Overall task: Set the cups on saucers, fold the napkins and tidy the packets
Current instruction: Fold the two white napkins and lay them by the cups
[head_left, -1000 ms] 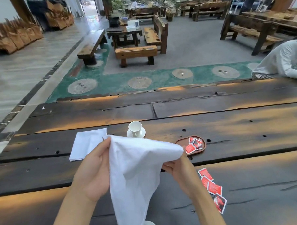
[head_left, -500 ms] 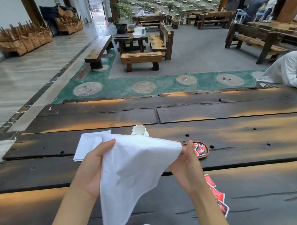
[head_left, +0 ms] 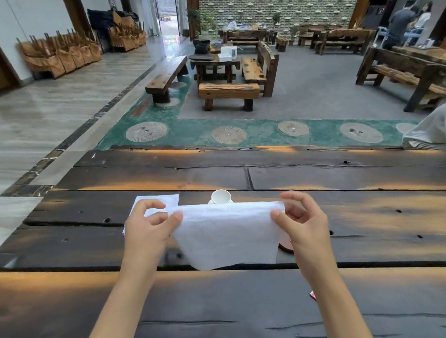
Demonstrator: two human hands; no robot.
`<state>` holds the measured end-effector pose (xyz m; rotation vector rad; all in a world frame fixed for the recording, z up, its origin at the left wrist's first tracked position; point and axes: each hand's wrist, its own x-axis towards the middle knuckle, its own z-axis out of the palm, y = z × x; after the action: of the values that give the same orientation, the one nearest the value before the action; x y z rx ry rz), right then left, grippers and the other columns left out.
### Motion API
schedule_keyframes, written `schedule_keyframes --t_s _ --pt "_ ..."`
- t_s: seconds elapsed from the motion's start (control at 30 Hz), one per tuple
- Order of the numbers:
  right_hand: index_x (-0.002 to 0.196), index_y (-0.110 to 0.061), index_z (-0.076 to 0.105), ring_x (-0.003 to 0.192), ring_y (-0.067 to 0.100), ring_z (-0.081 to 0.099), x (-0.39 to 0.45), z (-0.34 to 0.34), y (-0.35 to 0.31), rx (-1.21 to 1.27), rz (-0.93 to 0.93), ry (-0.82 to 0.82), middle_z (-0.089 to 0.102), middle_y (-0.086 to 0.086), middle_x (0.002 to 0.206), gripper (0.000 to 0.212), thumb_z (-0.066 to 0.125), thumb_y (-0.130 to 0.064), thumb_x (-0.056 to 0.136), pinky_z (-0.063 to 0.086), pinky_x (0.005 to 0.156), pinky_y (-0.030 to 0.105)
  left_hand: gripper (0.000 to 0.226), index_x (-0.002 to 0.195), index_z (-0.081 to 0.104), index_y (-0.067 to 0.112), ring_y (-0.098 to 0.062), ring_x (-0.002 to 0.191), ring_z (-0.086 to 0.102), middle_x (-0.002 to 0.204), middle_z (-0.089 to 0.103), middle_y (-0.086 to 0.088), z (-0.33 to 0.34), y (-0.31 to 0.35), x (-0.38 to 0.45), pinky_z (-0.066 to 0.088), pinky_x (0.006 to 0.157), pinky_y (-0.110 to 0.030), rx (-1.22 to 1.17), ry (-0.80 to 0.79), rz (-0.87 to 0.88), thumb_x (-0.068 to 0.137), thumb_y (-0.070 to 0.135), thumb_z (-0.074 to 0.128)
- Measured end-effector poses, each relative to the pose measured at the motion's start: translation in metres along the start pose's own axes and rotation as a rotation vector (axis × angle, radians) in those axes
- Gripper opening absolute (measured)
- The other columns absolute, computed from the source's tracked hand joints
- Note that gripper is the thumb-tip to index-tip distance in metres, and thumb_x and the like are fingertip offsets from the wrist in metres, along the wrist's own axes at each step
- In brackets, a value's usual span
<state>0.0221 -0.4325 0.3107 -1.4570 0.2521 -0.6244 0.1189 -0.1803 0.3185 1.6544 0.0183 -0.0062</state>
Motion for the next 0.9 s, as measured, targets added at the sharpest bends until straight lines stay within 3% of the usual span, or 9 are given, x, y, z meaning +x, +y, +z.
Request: schedule_keyframes --t_s 0.1,0.2,0.37,0.47,0.6,0.7,0.83,0.9 --pt "0.089 -0.012 0.077 0.060 0.000 0.050 0.003 0.001 -0.003 -0.093 -0.046 -0.014 0.056 -0.016 0.062 0.012 0.073 -0.001 0.088 0.038 0.052 0.009 0.011 0.092 0.074 0.017 -0.007 0.072 0.070 0.080 0.080 -0.002 -0.004 0.000 0.003 0.054 0.065 -0.023 -0.007 -0.003 0.055 0.088 0.008 0.078" --pt "0.086 -0.019 0.079 0.063 0.009 0.049 0.009 0.002 -0.005 -0.139 -0.053 -0.011 0.055 -0.013 0.064 0.017 0.075 -0.003 0.087 0.040 0.056 0.015 0.016 0.091 0.081 0.016 -0.002 0.076 0.071 0.089 0.080 -0.001 -0.007 0.002 0.004 0.054 0.065 -0.012 -0.013 -0.033 0.088 0.085 0.001 0.079" --pt "0.088 -0.032 0.081 0.069 0.014 0.053 0.017 0.000 -0.005 -0.217 -0.073 -0.033 0.059 0.000 0.074 0.029 0.079 -0.003 0.084 0.048 0.069 0.033 0.023 0.095 0.082 0.019 0.000 0.077 0.072 0.090 0.081 0.009 -0.010 0.004 0.006 0.053 0.066 -0.010 0.017 -0.031 0.118 0.082 0.000 0.081" --pt "0.086 -0.031 0.081 0.069 0.010 0.056 0.018 0.002 -0.006 -0.263 -0.110 -0.019 0.065 -0.002 0.075 0.029 0.079 -0.003 0.084 0.050 0.069 0.031 0.022 0.089 0.082 0.022 0.003 0.072 0.070 0.082 0.080 0.014 -0.008 0.004 0.004 0.052 0.063 -0.008 0.017 0.001 0.148 0.082 0.001 0.081" --pt "0.082 -0.028 0.076 0.074 0.020 0.062 0.015 0.005 -0.008 -0.291 -0.151 0.014 0.070 0.004 0.083 0.027 0.077 -0.001 0.085 0.054 0.071 0.043 0.022 0.079 0.080 0.021 0.004 0.066 0.068 0.076 0.079 0.014 -0.005 0.005 0.001 0.050 0.058 -0.007 0.050 0.031 0.195 0.084 0.000 0.080" --pt "0.080 -0.028 0.071 0.084 0.027 0.062 0.015 0.006 -0.008 -0.357 -0.201 0.027 0.066 0.008 0.091 0.029 0.076 0.000 0.086 0.051 0.075 0.035 0.025 0.075 0.077 0.022 0.002 0.072 0.067 0.080 0.076 0.006 -0.004 0.006 0.000 0.049 0.063 -0.008 0.120 0.047 0.254 0.083 -0.001 0.079" --pt "0.080 -0.026 0.063 0.100 0.010 0.063 0.014 0.007 -0.011 -0.409 -0.226 -0.035 0.064 -0.009 0.109 0.030 0.068 0.001 0.092 0.048 0.082 0.017 0.022 0.079 0.073 0.018 -0.006 0.099 0.068 0.108 0.071 0.014 -0.005 0.007 0.000 0.051 0.086 -0.019 0.151 0.019 0.300 0.088 -0.002 0.074" --pt "0.080 -0.025 0.059 0.083 0.002 0.063 0.012 0.007 -0.013 -0.362 -0.184 -0.068 0.070 -0.019 0.094 0.029 0.063 0.000 0.096 0.048 0.069 0.016 0.019 0.082 0.069 0.015 0.001 0.095 0.070 0.096 0.078 0.017 -0.005 0.007 0.002 0.051 0.077 -0.009 0.110 -0.040 0.279 0.093 -0.001 0.068"
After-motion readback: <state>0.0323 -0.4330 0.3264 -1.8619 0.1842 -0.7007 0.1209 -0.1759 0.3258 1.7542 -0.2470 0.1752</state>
